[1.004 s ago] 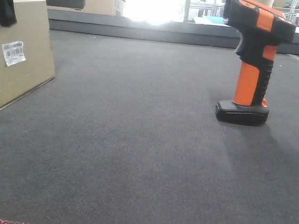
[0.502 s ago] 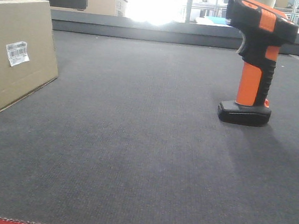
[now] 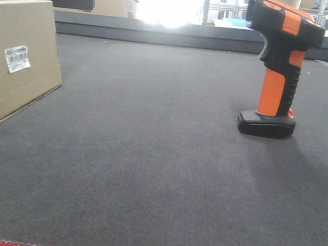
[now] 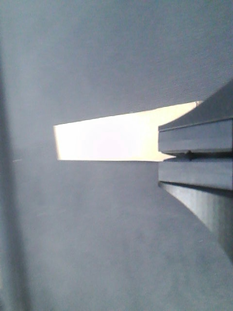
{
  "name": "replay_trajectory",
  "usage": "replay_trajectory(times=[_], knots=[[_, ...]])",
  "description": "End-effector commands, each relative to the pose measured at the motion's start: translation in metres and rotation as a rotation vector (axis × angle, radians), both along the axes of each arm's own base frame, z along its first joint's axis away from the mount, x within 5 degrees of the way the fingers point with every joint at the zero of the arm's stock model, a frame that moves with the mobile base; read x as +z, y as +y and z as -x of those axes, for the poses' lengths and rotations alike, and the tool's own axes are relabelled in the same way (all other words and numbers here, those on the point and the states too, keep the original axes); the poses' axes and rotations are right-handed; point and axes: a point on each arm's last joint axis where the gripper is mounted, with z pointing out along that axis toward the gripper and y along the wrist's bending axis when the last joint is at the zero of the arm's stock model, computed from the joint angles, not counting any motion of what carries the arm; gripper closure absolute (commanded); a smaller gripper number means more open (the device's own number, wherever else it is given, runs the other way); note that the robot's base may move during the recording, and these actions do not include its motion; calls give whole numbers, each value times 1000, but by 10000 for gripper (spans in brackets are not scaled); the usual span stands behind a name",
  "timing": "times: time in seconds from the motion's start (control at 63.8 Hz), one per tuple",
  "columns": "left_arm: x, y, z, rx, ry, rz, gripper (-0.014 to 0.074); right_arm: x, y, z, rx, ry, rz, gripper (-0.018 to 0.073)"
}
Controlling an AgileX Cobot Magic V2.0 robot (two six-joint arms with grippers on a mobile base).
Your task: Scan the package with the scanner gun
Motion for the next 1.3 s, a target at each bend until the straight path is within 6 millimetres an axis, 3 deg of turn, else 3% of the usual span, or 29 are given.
replay_trajectory(times=[0.0,0.204,0.376,1.286], knots=[[-7,0,21,-1,-159,12,707,1,0,10,-5,-55,-11,708],[-31,1,60,0,-361,24,707,6,2,26,5,-140,-31,708],[-44,1,75,0,-417,25,707,7,2,29,5,-152,-31,711],[-51,1,83,1,-419,36,707,6,2,29,8,-146,-31,711]])
